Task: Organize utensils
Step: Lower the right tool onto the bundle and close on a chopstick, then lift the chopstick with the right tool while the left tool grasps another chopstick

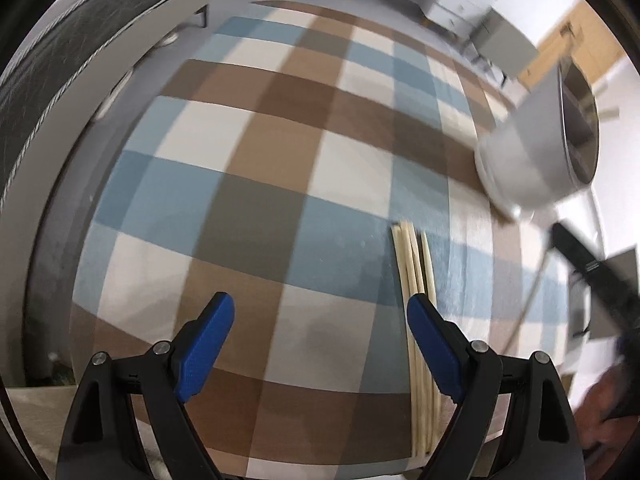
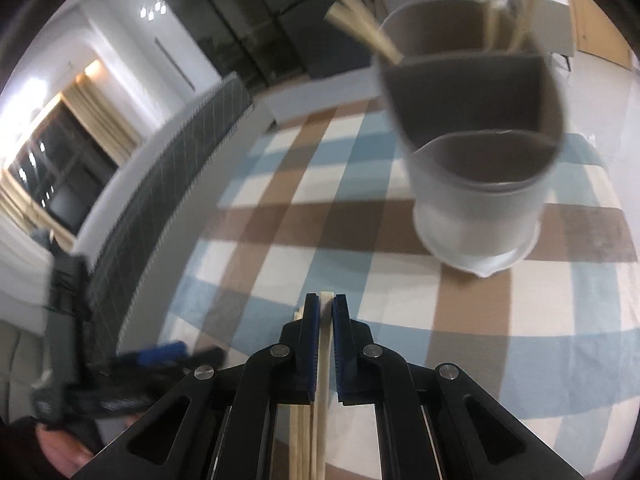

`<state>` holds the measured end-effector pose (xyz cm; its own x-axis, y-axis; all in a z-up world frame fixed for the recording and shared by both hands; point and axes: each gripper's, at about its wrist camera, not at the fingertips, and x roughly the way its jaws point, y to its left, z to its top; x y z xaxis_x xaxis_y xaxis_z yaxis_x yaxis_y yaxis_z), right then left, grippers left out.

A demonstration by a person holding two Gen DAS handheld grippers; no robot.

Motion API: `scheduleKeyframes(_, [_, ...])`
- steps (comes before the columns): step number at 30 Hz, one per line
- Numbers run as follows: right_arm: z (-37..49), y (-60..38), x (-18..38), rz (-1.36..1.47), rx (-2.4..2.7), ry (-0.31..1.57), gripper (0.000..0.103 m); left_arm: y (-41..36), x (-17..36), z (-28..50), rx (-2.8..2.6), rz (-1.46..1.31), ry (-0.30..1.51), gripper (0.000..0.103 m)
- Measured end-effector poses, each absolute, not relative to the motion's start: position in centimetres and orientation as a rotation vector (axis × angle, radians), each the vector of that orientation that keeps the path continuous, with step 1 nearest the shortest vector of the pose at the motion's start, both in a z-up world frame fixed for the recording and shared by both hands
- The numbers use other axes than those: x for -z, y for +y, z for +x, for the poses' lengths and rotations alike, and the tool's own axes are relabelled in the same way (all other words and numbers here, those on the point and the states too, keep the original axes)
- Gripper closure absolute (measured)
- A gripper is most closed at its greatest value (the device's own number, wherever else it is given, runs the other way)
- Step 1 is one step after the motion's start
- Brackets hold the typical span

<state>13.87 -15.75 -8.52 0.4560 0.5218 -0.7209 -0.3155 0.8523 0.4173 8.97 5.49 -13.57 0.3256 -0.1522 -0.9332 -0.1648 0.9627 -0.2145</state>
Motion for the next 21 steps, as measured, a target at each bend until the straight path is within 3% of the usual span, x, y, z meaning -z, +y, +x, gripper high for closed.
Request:
scheduleKeyframes(6, [13.1, -19.3, 8.3, 0.367, -0.462, 0.928, 0.097, 3.4, 14.7, 9.1, 0.002, -0.213, 1.279, 0.018])
scheduleKeyframes(21, [12.3, -20.8, 6.6, 0.350, -0.480, 0.846, 0.097, 2.9, 16.0, 8.1, -0.068, -0.131, 1.294, 0.018])
